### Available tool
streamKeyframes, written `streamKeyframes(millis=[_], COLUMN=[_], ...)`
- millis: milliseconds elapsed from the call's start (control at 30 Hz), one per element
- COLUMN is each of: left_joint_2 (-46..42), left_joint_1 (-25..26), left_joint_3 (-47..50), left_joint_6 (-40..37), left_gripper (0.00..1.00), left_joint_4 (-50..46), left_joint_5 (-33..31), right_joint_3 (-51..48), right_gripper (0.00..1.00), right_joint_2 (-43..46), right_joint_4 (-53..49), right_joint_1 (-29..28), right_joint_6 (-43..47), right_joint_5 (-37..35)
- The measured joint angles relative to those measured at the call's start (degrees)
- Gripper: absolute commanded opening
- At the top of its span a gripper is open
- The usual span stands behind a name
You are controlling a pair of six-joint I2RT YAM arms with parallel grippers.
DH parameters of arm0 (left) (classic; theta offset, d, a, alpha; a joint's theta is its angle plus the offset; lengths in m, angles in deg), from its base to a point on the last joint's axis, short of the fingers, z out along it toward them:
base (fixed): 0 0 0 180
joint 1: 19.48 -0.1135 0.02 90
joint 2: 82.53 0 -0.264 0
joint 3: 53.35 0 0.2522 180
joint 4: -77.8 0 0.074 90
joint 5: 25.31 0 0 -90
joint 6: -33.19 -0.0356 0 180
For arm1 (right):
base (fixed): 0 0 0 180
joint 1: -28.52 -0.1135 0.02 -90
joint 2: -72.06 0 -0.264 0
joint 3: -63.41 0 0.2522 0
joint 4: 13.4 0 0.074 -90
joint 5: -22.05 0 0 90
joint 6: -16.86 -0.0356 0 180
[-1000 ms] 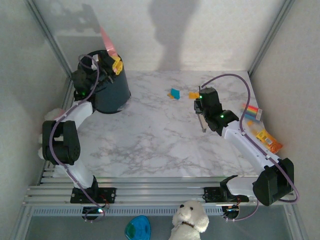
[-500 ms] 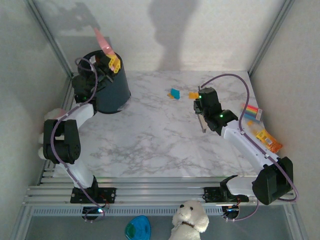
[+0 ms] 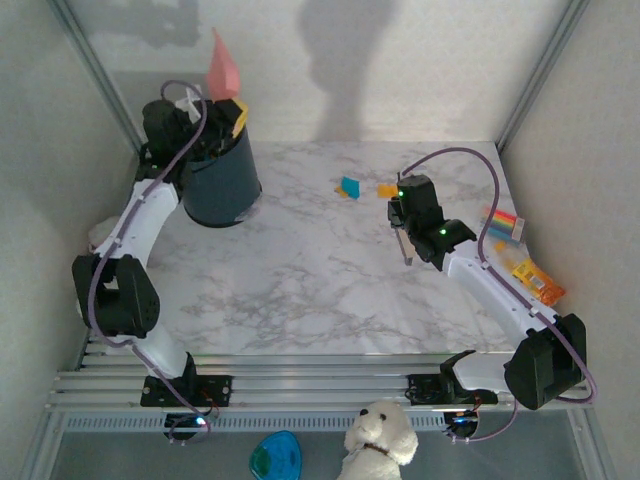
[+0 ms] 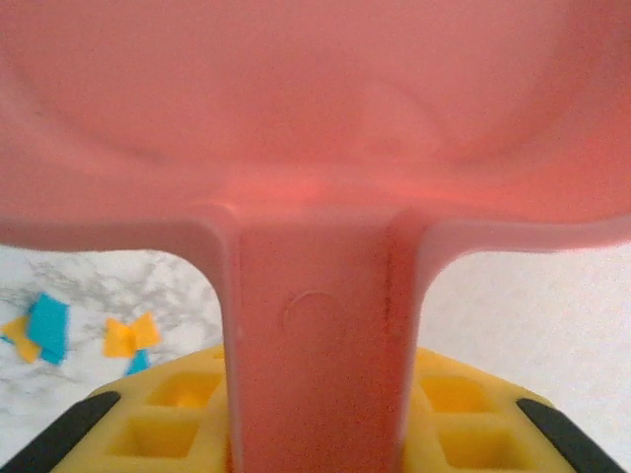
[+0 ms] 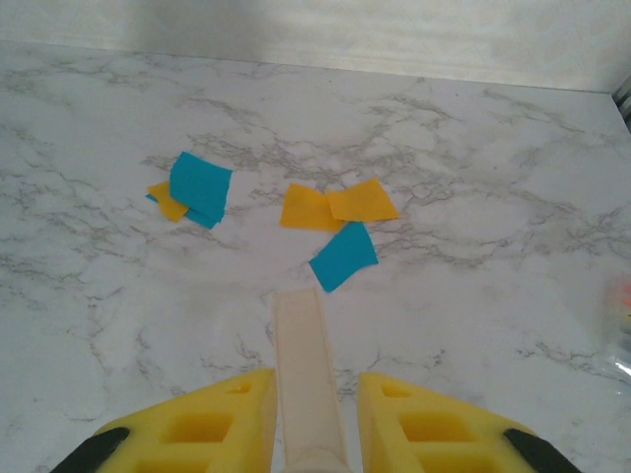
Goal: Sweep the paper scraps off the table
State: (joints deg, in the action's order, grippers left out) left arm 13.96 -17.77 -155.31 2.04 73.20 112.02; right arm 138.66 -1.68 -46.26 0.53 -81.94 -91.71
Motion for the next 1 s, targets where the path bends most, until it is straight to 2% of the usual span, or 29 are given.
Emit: streamKeyframes(millis=[200, 367, 500, 733, 1000], left_joint_2=[0.02, 1.66, 4.2, 5.68, 5.68], left_joint_1=[5.4, 12.61, 17.35, 22.67, 24.87], left_joint_3=[-10.62, -16.15, -17.0, -10.56, -1.07], left_joint_6=[-22.05, -36.94, -45.07, -52.57, -55.58], left_gripper=[0.0, 0.0, 0.0, 0.0, 0.0], left_joint_4=[-23.23, -37.77, -45.97, -52.17, -53.94], left_joint_5=[-5.51, -15.85, -24.24, -35.45, -40.7], right_joint_3=[-0.02, -0.02, -0.13, 0.39, 9.51], right_gripper=[0.0, 0.0, 0.0, 0.0, 0.0], right_joint_2=[0.0, 0.0, -0.04, -4.76, -18.75], right_joint_4=[0.61, 1.62, 3.17, 6.95, 11.23], right_joint_1=[1.18, 3.13, 5.03, 8.72, 11.41], right_joint_6=[-1.33, -3.02, -4.76, -8.57, -13.4], right_joint_5=[2.23, 5.27, 8.48, 15.34, 24.39])
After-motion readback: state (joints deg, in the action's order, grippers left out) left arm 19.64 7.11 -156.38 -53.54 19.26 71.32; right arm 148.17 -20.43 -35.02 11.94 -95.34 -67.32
